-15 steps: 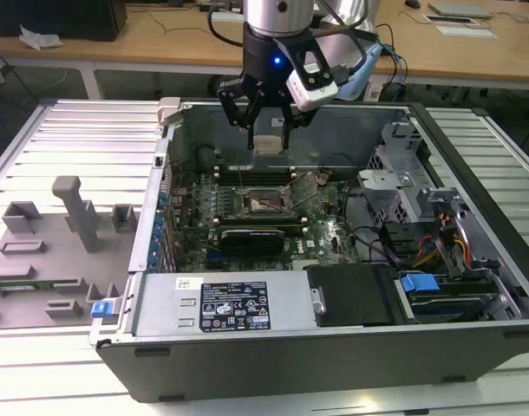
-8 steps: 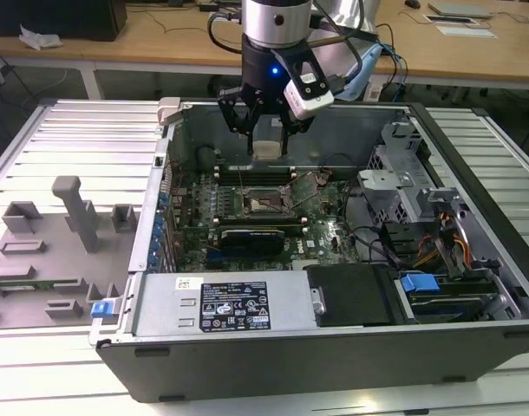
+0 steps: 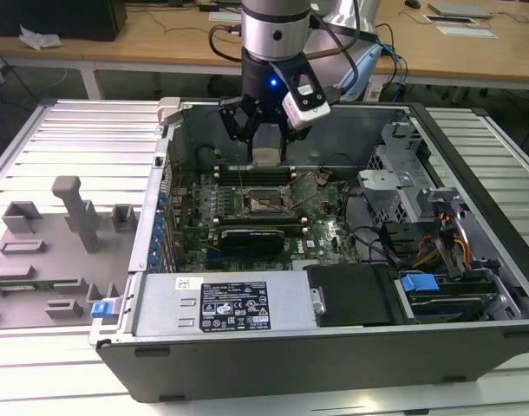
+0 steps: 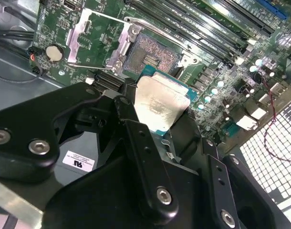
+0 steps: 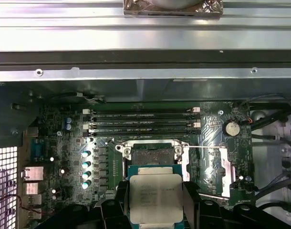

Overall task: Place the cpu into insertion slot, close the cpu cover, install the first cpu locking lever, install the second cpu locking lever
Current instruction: 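Place the cpu into insertion slot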

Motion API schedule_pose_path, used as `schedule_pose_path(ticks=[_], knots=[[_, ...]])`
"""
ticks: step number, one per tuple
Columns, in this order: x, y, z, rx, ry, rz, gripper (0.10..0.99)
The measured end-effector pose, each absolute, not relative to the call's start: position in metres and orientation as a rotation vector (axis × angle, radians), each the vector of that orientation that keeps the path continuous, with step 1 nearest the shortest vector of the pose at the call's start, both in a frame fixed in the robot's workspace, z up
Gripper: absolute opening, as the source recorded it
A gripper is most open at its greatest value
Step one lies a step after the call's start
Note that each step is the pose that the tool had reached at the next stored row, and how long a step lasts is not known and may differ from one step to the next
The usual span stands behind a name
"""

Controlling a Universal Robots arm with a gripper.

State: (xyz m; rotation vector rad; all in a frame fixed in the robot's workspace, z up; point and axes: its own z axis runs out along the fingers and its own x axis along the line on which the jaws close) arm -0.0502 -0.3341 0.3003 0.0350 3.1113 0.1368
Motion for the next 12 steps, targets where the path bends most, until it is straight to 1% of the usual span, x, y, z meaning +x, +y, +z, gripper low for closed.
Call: schedule_pose_path(ticks=[4,12], knots=[[-0.0502,-0.3341,0.3001,0.043,3.111,0.137,0.541],[-0.0502,-0.3341,0.2996,0.299,3.09,0.133,0.541]])
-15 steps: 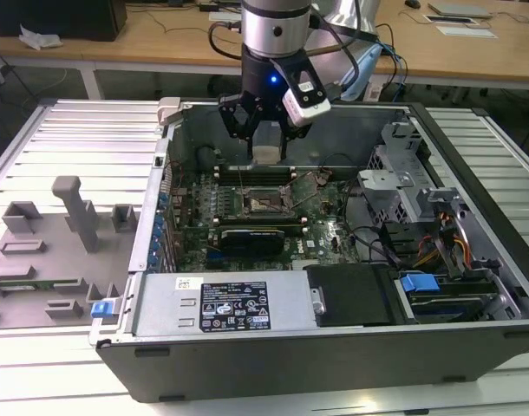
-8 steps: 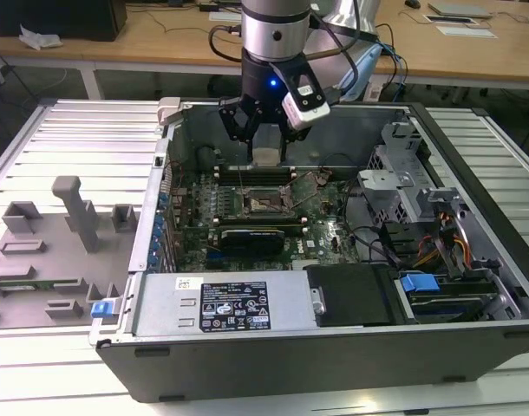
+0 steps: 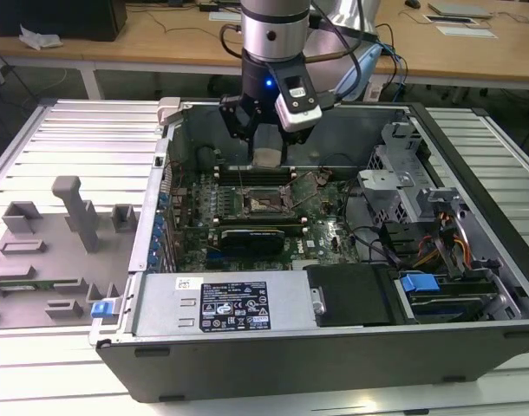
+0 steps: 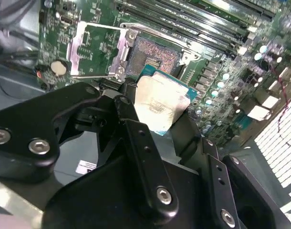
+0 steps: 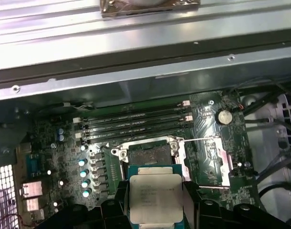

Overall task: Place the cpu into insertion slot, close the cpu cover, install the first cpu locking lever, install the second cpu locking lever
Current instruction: 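Place the cpu into insertion slot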

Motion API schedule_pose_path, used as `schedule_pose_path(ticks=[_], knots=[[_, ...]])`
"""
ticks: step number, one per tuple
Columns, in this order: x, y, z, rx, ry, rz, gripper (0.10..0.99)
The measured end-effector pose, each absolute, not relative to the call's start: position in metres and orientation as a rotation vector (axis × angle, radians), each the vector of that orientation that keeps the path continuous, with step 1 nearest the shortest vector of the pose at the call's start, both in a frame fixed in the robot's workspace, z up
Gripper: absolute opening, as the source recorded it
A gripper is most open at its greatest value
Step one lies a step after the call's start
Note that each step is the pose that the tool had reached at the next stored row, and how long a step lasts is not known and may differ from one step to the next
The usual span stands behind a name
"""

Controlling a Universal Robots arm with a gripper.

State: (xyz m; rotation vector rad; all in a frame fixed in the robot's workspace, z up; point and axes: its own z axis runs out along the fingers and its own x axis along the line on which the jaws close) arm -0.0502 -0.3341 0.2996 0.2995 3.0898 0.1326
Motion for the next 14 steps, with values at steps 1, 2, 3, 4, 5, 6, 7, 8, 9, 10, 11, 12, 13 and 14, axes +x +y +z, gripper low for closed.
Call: schedule_pose_path(ticks=[1,2,3,4,5,6,7,8,9,10,11,12,13,14], knots=[[-0.0502,-0.3341,0.2996,0.324,3.087,0.132,0.541],[-0.0502,-0.3341,0.2996,0.348,3.083,0.132,0.541],[-0.0502,-0.334,0.2995,0.374,3.08,0.131,0.541],[-0.0502,-0.3341,0.2994,0.419,3.073,0.13,0.541],[-0.0502,-0.3341,0.2994,0.442,3.069,0.13,0.541],[-0.0502,-0.3341,0.2993,0.483,3.062,0.129,0.541],[-0.0502,-0.3341,0.2993,0.525,3.053,0.128,0.541],[-0.0502,-0.3341,0.2992,0.578,3.042,0.127,0.541],[-0.0502,-0.3341,0.2991,0.625,3.032,0.126,0.541],[-0.0502,-0.3341,0.299,0.648,3.026,0.125,0.541],[-0.0502,-0.3341,0.299,0.672,3.021,0.125,0.541],[-0.0502,-0.3341,0.299,0.718,3.009,0.124,0.541],[-0.0502,-0.3341,0.2989,0.744,3.002,0.123,0.541],[-0.0502,-0.334,0.2989,0.766,2.996,0.122,0.541]])
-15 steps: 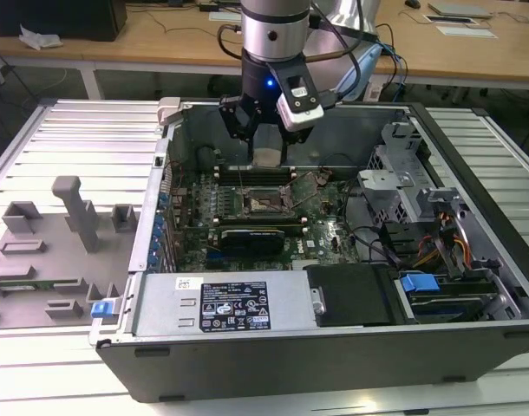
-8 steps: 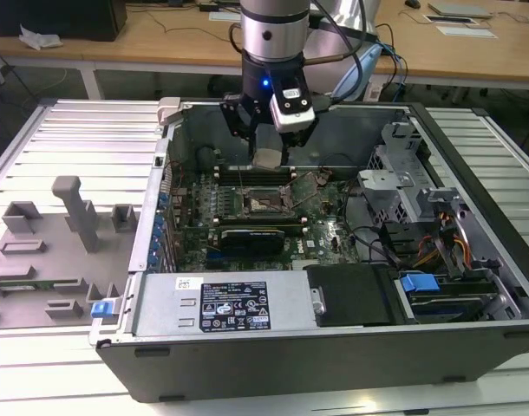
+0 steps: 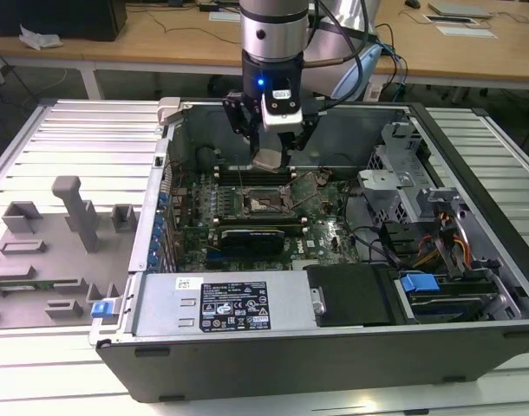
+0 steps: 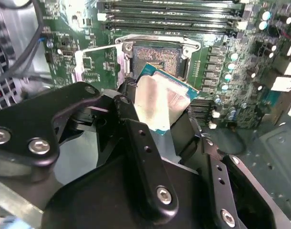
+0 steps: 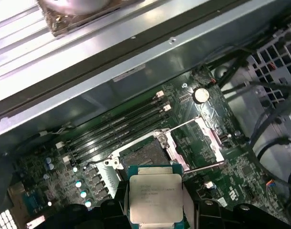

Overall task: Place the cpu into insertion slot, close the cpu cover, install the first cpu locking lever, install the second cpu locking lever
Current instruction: 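Place the cpu into insertion slot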

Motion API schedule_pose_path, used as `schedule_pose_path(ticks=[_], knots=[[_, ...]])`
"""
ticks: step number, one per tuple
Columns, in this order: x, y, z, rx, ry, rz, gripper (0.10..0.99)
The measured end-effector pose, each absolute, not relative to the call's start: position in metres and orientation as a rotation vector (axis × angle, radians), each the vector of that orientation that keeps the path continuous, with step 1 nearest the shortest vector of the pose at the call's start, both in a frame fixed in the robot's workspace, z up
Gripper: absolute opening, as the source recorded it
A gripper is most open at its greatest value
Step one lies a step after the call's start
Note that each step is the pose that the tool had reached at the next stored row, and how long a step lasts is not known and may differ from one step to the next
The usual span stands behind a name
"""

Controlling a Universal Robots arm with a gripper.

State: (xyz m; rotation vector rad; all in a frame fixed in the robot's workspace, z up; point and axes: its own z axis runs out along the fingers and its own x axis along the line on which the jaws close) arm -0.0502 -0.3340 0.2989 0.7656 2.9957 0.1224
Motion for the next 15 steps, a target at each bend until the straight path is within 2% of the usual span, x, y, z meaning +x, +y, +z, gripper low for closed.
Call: schedule_pose_path(ticks=[15], knots=[[-0.0502,-0.3341,0.2978,1.199,2.838,0.11,0.541]])
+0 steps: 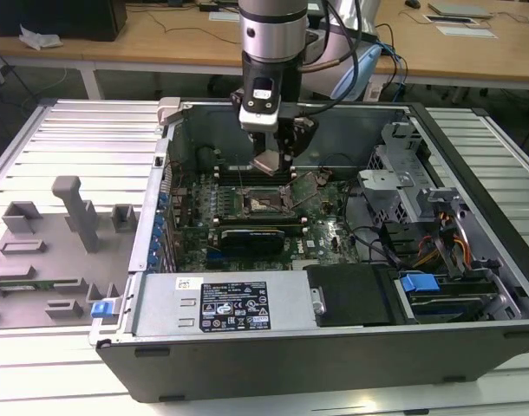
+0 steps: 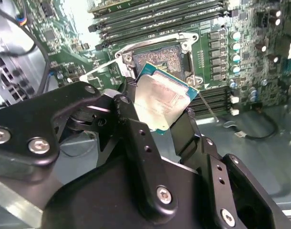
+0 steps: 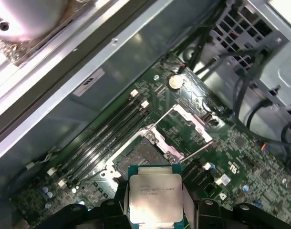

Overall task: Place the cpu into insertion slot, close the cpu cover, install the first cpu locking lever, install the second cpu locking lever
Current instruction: 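Place the cpu into insertion slot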

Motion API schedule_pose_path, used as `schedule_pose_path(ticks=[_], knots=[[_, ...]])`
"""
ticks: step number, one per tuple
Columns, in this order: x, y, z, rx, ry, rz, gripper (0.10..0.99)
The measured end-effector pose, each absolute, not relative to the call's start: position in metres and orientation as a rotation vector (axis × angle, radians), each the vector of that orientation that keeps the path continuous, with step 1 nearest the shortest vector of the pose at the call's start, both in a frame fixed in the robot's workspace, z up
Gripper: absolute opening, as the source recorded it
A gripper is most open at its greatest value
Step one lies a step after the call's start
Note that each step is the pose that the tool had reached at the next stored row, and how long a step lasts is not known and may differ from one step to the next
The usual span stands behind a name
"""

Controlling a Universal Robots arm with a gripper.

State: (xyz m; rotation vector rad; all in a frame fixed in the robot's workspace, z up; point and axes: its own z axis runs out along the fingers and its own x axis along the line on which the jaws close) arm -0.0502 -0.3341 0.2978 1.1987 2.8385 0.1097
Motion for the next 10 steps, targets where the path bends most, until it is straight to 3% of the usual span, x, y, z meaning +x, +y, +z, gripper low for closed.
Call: schedule_pose_path(ticks=[10], knots=[[-0.0502,-0.3341,0.2967,1.483,2.693,0.1,0.541]])
